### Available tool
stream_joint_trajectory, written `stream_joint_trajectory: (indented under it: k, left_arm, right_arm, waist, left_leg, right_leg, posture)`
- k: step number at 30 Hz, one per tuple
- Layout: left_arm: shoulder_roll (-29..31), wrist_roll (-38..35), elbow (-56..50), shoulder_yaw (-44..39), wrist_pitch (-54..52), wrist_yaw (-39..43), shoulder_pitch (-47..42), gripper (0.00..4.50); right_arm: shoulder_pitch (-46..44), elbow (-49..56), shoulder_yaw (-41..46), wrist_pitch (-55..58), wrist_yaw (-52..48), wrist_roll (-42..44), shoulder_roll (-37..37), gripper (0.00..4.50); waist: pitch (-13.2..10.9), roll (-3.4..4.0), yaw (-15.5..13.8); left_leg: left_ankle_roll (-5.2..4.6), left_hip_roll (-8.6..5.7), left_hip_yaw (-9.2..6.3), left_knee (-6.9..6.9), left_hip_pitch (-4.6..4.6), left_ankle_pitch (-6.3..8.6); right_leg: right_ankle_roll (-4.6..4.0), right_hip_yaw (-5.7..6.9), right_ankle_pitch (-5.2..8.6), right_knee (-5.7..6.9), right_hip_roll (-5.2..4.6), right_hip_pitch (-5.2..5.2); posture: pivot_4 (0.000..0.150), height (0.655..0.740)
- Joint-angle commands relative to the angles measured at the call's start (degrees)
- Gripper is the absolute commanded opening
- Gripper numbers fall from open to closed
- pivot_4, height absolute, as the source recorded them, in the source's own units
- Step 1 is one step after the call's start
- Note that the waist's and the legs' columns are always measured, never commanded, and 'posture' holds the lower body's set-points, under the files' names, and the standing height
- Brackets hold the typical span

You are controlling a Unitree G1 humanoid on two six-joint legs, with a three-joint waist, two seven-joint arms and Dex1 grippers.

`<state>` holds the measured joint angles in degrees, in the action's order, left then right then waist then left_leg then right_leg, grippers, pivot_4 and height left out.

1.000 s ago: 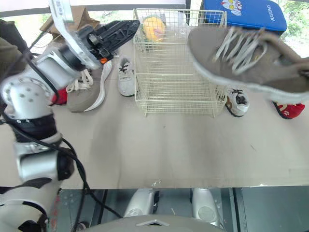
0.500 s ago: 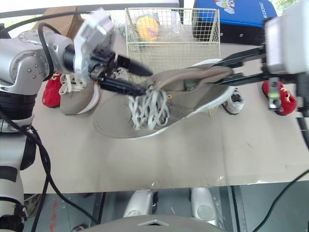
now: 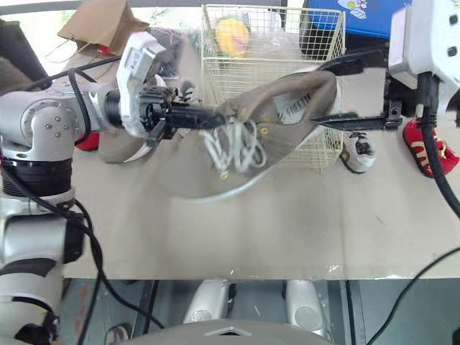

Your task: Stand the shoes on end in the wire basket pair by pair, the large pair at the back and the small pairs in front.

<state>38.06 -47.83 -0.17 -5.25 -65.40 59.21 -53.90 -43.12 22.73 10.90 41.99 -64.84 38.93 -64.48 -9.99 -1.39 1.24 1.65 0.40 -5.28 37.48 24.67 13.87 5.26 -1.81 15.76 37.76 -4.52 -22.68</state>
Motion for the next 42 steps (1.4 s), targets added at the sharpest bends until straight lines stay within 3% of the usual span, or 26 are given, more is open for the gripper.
stream_joint_trajectory:
  k: [1, 2, 6, 13, 21, 33, 38, 42]
  left_arm:
    - [-4.0, -3.5, -7.5, -12.8, 6.6, -11.3, -1.2, 0.00]
    - [-4.9, -0.3, -10.4, -12.3, 11.2, -13.0, 0.3, 0.00]
    - [-9.2, -0.7, -17.1, -12.6, 15.3, -18.0, 4.4, 0.00]
    - [-10.2, 4.7, -19.8, -8.7, 25.2, -17.9, 6.4, 0.00]
    - [-10.3, 15.9, -19.5, -2.0, 41.6, -14.9, 8.5, 0.00]
    - [-10.0, 19.0, -16.1, -0.7, 45.3, -15.3, 7.4, 0.00]
    - [-10.3, 18.4, -15.2, -1.1, 45.2, -15.2, 6.5, 0.00]
    - [-10.1, 19.3, -14.9, -0.7, 46.4, -14.8, 6.9, 0.00]
  right_arm:
    - [5.9, 3.3, 8.9, 15.6, 14.3, 5.5, 3.2, 2.64]
    - [6.9, 4.6, 10.8, 19.6, 19.9, 8.6, 7.2, 2.64]
    - [4.7, 5.5, 13.2, 28.9, 37.2, 15.6, 21.8, 2.64]
    - [-5.5, 1.8, 15.6, 31.9, 53.5, 29.1, 35.3, 2.64]
    - [-9.8, -1.5, 12.5, 29.1, 63.2, 38.2, 38.7, 2.64]
    - [-7.9, -0.8, 8.9, 22.8, 67.5, 46.8, 38.9, 2.64]
    - [-6.5, -0.4, 6.9, 20.3, 67.8, 47.9, 38.3, 4.33]
    - [-6.9, -0.8, 5.2, 17.4, 71.2, 49.9, 39.9, 4.46]
  waist:
    - [0.1, -0.19, -0.3]
    - [0.2, -0.27, -0.3]
    - [0.3, -0.30, 0.0]
    - [0.3, -0.29, 0.0]
    - [0.3, -0.29, 0.1]
    - [0.3, -0.29, 1.4]
    - [0.3, -0.29, 1.1]
    - [0.3, -0.29, 1.4]
  left_leg:
    - [0.00, -0.01, 0.00, 0.06, -0.05, 0.00]
    - [0.00, -0.02, 0.00, 0.10, -0.09, 0.00]
    - [0.01, -0.09, 0.26, -0.18, -0.65, 0.00]
    - [0.00, -0.10, 0.29, -0.23, -0.79, 0.00]
    - [0.00, -0.10, 0.31, -0.28, -0.79, 0.00]
    - [-0.03, -0.09, 0.30, -0.29, -0.80, 0.01]
    - [-0.03, -0.10, 0.28, -0.29, -0.79, 0.01]
    - [-0.03, -0.09, 0.28, -0.29, -0.79, 0.01]
  right_leg:
    - [0.00, 0.00, 0.00, 0.02, -0.03, 0.02]
    - [0.00, 0.00, 0.00, 0.04, -0.03, 0.04]
    - [-0.02, -0.25, 0.00, 0.09, -0.12, 0.20]
    - [-0.02, -0.34, 0.00, 0.10, -0.07, 0.25]
    - [-0.02, -0.35, 0.00, 0.10, -0.07, 0.25]
    - [-0.02, -0.37, 0.00, 0.12, -0.04, 0.25]
    - [-0.02, -0.36, 0.00, 0.12, -0.04, 0.26]
    - [-0.02, -0.36, 0.00, 0.12, -0.03, 0.25]
  posture:
    - [0.150, 0.7400]
    - [0.150, 0.7400]
    - [0.150, 0.7400]
    - [0.150, 0.7400]
    - [0.150, 0.7400]
    - [0.150, 0.7400]
    - [0.150, 0.7400]
    - [0.150, 0.7400]
